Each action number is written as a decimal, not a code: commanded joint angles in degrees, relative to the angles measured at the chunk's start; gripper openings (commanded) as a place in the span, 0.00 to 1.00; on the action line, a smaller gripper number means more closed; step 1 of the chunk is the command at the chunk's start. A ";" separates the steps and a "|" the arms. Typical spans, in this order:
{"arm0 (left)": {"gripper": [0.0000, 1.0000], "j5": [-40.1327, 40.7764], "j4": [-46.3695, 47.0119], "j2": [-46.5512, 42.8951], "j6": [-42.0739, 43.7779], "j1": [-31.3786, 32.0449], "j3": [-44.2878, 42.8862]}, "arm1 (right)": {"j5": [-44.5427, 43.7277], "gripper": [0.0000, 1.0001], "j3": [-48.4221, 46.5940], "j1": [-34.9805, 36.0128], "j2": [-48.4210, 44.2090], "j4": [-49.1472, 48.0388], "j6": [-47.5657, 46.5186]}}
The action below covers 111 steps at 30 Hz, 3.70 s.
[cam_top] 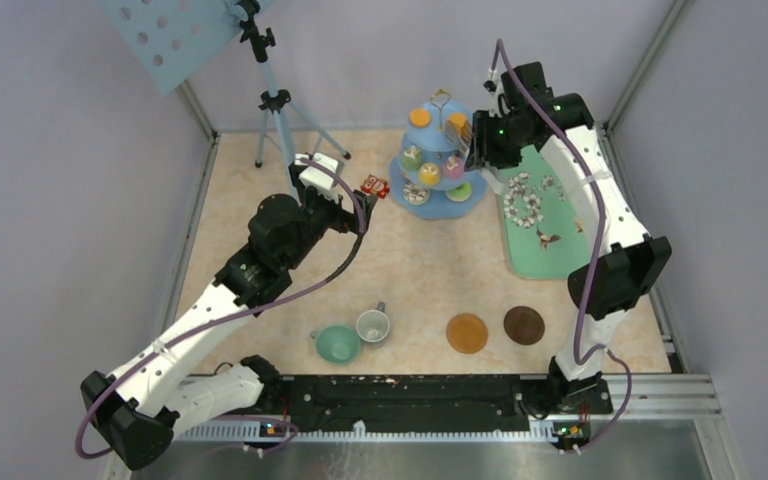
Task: Serve the afternoon tea
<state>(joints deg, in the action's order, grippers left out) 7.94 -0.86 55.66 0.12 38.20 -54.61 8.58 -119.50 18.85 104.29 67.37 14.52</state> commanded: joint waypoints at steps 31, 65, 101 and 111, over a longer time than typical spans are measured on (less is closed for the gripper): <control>0.99 -1.29 2.13 0.15 0.13 -0.27 -0.41 | -16.02 0.47 3.91 1.74 -14.90 -3.05 2.70; 0.99 -12.01 -1.98 4.54 -9.87 2.78 -5.75 | -13.48 0.47 63.10 -40.86 -33.14 -23.68 6.12; 0.99 -4.46 1.24 2.80 -2.99 3.07 -0.66 | -7.23 0.37 59.76 -32.63 -32.36 -22.25 9.19; 0.99 -4.51 1.74 2.43 -3.12 4.63 0.11 | -5.36 0.38 62.28 -46.28 -30.58 -24.22 6.16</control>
<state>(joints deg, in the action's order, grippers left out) 3.84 -2.55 59.22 -3.05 42.00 -54.81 2.20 -57.60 -24.99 73.14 44.47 22.00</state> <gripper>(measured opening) 0.987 0.413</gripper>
